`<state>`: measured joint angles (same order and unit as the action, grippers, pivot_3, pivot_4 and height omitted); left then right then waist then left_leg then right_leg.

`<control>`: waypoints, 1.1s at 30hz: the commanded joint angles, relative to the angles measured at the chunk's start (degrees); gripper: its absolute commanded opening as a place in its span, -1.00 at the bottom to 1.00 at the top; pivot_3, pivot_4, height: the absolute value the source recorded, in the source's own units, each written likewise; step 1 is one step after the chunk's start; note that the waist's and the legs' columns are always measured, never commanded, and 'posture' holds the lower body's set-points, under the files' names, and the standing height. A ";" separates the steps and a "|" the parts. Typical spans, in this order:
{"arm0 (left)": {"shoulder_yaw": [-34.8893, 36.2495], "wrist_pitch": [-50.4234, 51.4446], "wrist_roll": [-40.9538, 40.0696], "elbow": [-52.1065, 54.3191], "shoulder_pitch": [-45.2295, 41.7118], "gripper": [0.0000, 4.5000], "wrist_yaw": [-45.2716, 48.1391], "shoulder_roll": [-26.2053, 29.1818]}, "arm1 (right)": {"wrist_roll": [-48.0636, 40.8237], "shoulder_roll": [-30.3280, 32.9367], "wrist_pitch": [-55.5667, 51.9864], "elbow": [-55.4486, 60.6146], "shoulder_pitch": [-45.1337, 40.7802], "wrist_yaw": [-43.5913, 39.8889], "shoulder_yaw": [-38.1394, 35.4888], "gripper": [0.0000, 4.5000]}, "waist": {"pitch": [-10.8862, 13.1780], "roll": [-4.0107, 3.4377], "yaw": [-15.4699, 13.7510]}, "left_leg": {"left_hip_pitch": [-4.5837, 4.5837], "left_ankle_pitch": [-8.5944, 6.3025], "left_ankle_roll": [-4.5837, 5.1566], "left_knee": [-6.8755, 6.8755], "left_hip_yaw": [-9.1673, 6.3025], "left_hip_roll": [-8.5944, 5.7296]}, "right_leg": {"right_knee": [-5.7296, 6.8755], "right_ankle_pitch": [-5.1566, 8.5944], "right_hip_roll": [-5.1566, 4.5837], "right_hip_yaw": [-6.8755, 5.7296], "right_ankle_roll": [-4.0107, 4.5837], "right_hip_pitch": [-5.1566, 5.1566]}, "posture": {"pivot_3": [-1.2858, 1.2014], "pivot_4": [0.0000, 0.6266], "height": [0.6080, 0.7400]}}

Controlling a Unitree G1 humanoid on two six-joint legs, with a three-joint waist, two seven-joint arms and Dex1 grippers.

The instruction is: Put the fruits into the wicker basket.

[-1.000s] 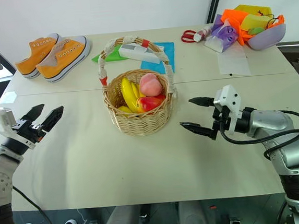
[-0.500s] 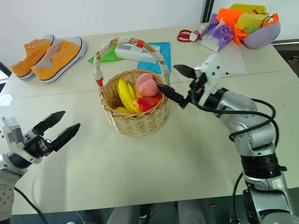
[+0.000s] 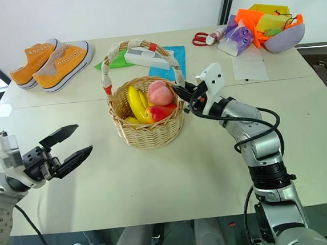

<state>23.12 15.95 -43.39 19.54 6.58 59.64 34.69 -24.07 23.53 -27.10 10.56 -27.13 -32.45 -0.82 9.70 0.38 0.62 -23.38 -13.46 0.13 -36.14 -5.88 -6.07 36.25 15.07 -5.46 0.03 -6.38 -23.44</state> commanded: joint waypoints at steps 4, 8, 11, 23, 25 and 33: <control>-2.87 0.28 -0.18 0.21 -3.57 1.00 -0.91 -0.14 | -3.58 3.80 -0.32 1.83 -0.11 1.49 -10.93 -0.97 | 0.01 -0.01 -0.21 | -0.01 0.00 0.01 -0.01 0.00 -0.03 | -0.01 0.00 -0.02 0.00 0.00 0.01 | 0.03 -0.52 1.00; -8.12 1.97 0.33 -2.74 -8.93 1.00 -0.41 -1.10 | -5.55 9.84 -1.50 3.40 4.34 0.92 -19.75 -0.97 | 0.01 -0.02 -0.80 | -0.01 -0.01 0.02 0.01 0.00 -0.03 | -0.04 0.00 -0.02 -0.01 0.00 0.01 | 0.03 -0.52 1.00; -11.59 2.25 0.83 -5.74 -13.95 1.00 0.26 -2.87 | -6.07 12.92 -2.18 5.90 9.18 2.21 -25.37 -0.97 | 0.01 -0.02 -1.34 | -0.02 -0.02 0.04 0.01 0.00 -0.04 | -0.06 0.00 -0.01 -0.02 -0.01 0.03 | 0.03 -0.52 1.00; -20.23 -0.43 5.40 -21.74 -29.47 1.00 9.11 -8.36 | -3.01 13.55 -1.41 14.48 25.08 11.25 -42.10 -0.97 | -0.04 -0.18 -1.07 | 0.00 0.00 0.05 -0.04 0.08 -0.01 | 0.01 -0.01 0.02 0.02 -0.02 0.03 | 0.03 -0.52 1.00; -20.76 -0.37 5.67 -23.45 -31.05 1.00 10.20 -9.17 | -2.23 12.50 -1.13 15.00 27.21 12.87 -43.97 -0.97 | -0.05 -0.19 -1.26 | 0.00 0.00 0.04 -0.04 0.08 0.00 | 0.02 -0.01 0.02 0.01 -0.02 0.03 | 0.03 -0.52 1.00; -21.49 -1.29 7.80 -26.08 -32.33 1.00 12.56 -9.65 | -1.98 8.19 2.52 16.55 33.27 14.57 -45.73 0.08 | -0.11 -0.27 -1.14 | 0.03 0.00 0.05 -0.05 0.09 -0.01 | 0.03 -0.01 0.02 0.04 -0.03 0.07 | 0.03 -0.52 1.00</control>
<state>1.03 15.46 -35.57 -6.74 -24.74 71.38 24.77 -25.95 31.89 -26.83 23.69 6.62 -19.17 -43.71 9.60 0.11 -0.52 -23.34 -13.46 0.19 -36.19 -5.79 -6.08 36.28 15.06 -5.44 0.07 -6.40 -23.36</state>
